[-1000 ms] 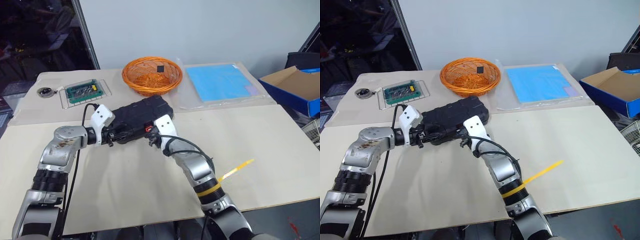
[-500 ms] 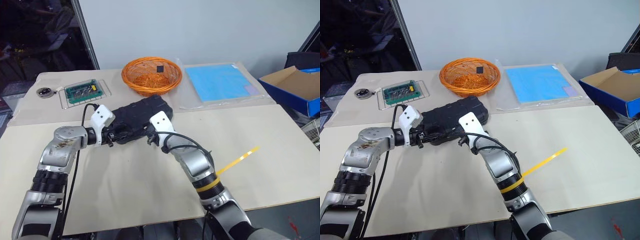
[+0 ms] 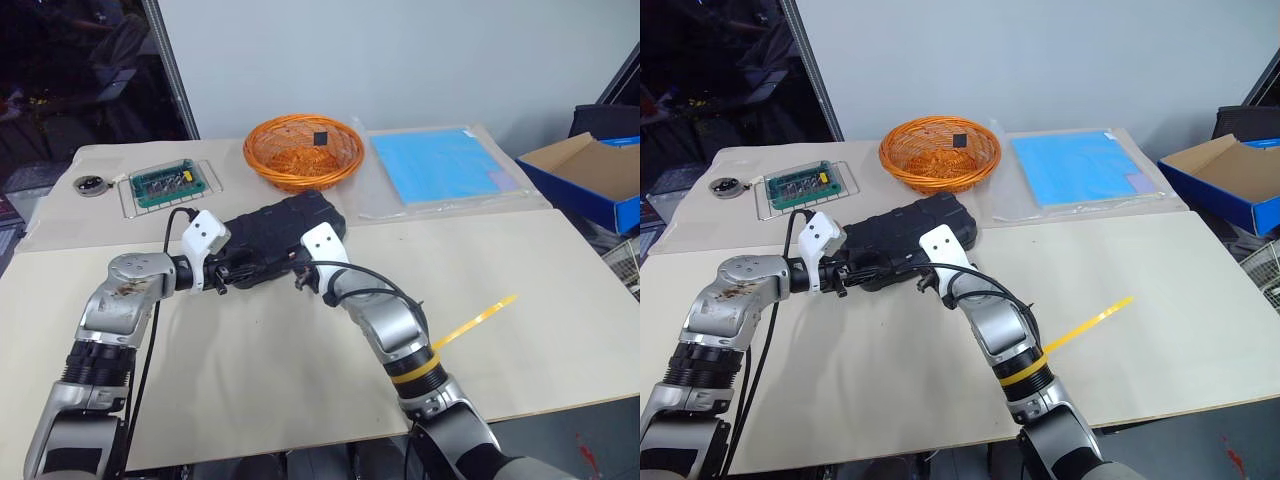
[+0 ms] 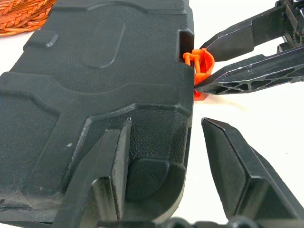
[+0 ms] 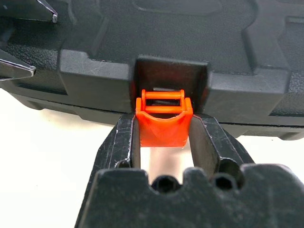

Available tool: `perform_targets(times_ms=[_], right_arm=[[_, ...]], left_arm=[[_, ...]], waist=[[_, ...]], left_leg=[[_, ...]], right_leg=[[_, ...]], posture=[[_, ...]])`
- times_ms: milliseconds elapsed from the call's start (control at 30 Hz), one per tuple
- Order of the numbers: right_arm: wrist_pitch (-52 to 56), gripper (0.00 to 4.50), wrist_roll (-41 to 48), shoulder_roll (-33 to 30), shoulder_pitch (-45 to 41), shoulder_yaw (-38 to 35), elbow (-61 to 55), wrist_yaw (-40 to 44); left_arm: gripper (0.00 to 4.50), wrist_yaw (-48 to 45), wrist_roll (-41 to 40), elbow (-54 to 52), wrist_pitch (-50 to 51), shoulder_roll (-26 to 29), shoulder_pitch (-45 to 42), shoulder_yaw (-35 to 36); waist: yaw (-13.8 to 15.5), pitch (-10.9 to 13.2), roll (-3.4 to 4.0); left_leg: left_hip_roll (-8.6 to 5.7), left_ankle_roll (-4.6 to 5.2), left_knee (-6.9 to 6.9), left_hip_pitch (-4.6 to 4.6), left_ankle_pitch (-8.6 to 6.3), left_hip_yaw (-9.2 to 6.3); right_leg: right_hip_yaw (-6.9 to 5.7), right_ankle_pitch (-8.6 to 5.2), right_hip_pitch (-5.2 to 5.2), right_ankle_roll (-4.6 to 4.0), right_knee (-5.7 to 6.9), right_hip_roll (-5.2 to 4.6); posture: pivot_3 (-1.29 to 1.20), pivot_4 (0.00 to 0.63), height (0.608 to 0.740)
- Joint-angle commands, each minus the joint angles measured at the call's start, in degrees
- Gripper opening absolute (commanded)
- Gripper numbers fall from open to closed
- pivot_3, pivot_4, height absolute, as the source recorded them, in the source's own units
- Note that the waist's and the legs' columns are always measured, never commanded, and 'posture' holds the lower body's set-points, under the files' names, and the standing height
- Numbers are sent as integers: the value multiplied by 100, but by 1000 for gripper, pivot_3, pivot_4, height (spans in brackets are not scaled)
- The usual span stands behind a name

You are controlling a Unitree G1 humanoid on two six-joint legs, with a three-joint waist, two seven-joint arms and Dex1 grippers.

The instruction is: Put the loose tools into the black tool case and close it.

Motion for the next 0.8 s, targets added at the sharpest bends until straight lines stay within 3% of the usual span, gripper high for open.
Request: perform_targets(times_ms=[33, 433, 800], right_arm=[[248, 1197, 80, 16, 129, 153, -79, 147], [267, 1197, 150, 33, 57, 98, 227, 208], [-137, 1196, 311, 68, -218, -226, 1450, 440]], left_arm=[[2533, -93, 42, 39, 190, -45, 181, -250], [2533, -81, 33, 5, 213, -62, 197, -257], [2533, -64, 73, -18, 244, -96, 215, -283]], waist=[[4, -1, 0], [6, -3, 0], [-23, -37, -12]], left_leg=[[-1, 0, 0, 0, 0, 0], [-2, -2, 0, 3, -1, 0], [1, -3, -3, 47, -2, 9]], right_leg=[[0, 0, 0, 0, 0, 0], [0, 0, 5, 0, -1, -2], [0, -2, 35, 2, -1, 2]], posture=[[0, 150, 740], [0, 150, 740], [0, 150, 740]])
